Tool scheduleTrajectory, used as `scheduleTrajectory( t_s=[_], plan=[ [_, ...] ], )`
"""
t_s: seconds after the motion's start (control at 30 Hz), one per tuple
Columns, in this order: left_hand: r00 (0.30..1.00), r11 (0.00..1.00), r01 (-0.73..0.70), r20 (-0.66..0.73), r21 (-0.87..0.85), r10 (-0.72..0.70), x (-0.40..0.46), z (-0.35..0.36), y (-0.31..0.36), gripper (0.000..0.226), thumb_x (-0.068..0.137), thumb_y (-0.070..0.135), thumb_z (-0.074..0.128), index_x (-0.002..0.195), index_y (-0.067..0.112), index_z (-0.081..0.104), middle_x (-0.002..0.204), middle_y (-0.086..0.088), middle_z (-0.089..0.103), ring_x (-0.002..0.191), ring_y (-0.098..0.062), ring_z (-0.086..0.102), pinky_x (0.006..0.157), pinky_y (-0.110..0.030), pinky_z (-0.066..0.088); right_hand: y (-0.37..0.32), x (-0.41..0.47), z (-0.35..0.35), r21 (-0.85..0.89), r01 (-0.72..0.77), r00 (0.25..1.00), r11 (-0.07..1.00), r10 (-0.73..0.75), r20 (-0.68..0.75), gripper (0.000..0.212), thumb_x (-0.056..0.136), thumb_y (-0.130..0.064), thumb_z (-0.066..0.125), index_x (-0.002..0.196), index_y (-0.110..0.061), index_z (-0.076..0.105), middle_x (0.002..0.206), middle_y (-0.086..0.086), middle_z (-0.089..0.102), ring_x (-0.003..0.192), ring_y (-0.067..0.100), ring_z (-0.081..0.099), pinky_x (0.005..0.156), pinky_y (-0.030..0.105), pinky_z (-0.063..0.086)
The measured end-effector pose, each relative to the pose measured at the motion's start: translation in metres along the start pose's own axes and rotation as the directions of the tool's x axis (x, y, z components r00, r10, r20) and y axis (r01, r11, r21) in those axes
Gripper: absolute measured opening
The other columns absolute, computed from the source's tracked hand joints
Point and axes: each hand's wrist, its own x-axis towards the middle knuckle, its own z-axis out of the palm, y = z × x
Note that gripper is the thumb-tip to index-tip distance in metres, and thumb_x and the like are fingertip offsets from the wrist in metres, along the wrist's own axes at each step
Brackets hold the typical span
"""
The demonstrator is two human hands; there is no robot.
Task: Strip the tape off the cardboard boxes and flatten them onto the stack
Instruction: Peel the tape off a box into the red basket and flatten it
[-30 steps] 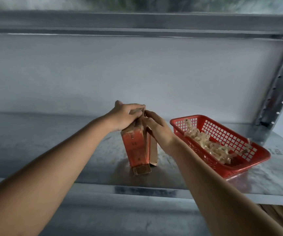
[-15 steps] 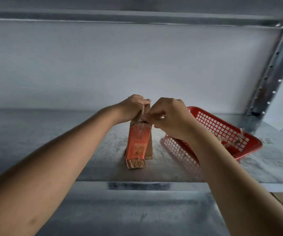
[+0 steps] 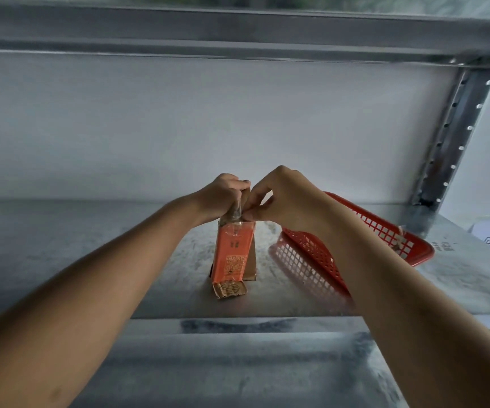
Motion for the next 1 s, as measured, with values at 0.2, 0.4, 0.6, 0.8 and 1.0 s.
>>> scheduleTrajectory(
  t_s=[0.2, 0.4, 0.6, 0.8, 1.0],
  plan=[
    [0.999, 0.988, -0.014, -0.037, -0.152, 0.008, 0.000, -0.006, -0.020, 0.022, 0.093, 0.011, 0.050, 0.111, 0.007, 0.062, 0.108, -0.006, 0.046, 0.094, -0.016, 0.051, 0.070, -0.015, 0.042, 0.000, -0.007, 0.025, 0.072, 0.049, 0.990, 0.996, -0.039, -0.133, 0.006, 0.091, -0.024, 0.079, 0.087, -0.027, 0.079, 0.081, -0.016, 0.073, 0.079, 0.003, 0.070, 0.071, 0.012, 0.051],
    [0.999, 0.990, -0.012, -0.048, -0.140, 0.005, 0.002, -0.006, -0.024, 0.022, 0.101, 0.001, 0.040, 0.109, -0.001, 0.061, 0.108, -0.009, 0.049, 0.095, -0.018, 0.054, 0.071, -0.014, 0.044, -0.006, -0.003, 0.014, 0.002, 0.001, 1.000, 1.000, -0.001, 0.016, 0.008, 0.095, -0.025, 0.075, 0.088, -0.028, 0.074, 0.088, -0.012, 0.072, 0.079, 0.002, 0.067, 0.065, 0.017, 0.047],
    [0.998, 0.999, -0.036, -0.048, 0.024, 0.037, 0.003, -0.005, -0.022, 0.048, 0.100, -0.001, 0.036, 0.141, 0.010, 0.059, 0.135, 0.003, 0.045, 0.122, -0.010, 0.046, 0.088, -0.018, 0.038, -0.012, 0.009, 0.001, 0.032, -0.057, 0.984, 0.998, 0.051, 0.172, 0.005, 0.094, -0.023, 0.077, 0.089, -0.025, 0.078, 0.088, -0.008, 0.077, 0.073, 0.000, 0.074, 0.073, 0.020, 0.055],
    [0.997, 0.996, -0.045, -0.066, 0.072, 0.049, 0.006, -0.008, -0.027, 0.048, 0.101, 0.004, 0.036, 0.139, 0.015, 0.062, 0.150, 0.003, 0.041, 0.138, -0.014, 0.040, 0.110, -0.028, 0.032, -0.013, 0.010, 0.001, -0.015, 0.012, 0.993, 1.000, -0.010, 0.117, 0.003, 0.088, -0.024, 0.082, 0.088, -0.025, 0.080, 0.076, -0.014, 0.074, 0.068, 0.001, 0.072, 0.079, 0.041, 0.064],
    [0.998, 0.996, -0.048, -0.047, 0.078, 0.052, 0.007, -0.005, -0.023, 0.049, 0.099, 0.001, 0.036, 0.140, 0.013, 0.062, 0.146, -0.001, 0.045, 0.136, -0.019, 0.044, 0.112, -0.032, 0.037, -0.021, 0.011, -0.001, -0.137, -0.049, 0.974, 0.989, 0.078, 0.211, 0.012, 0.100, -0.026, 0.067, 0.099, -0.018, 0.076, 0.080, -0.004, 0.075, 0.075, 0.012, 0.076, 0.083, 0.039, 0.061]
  ],
)
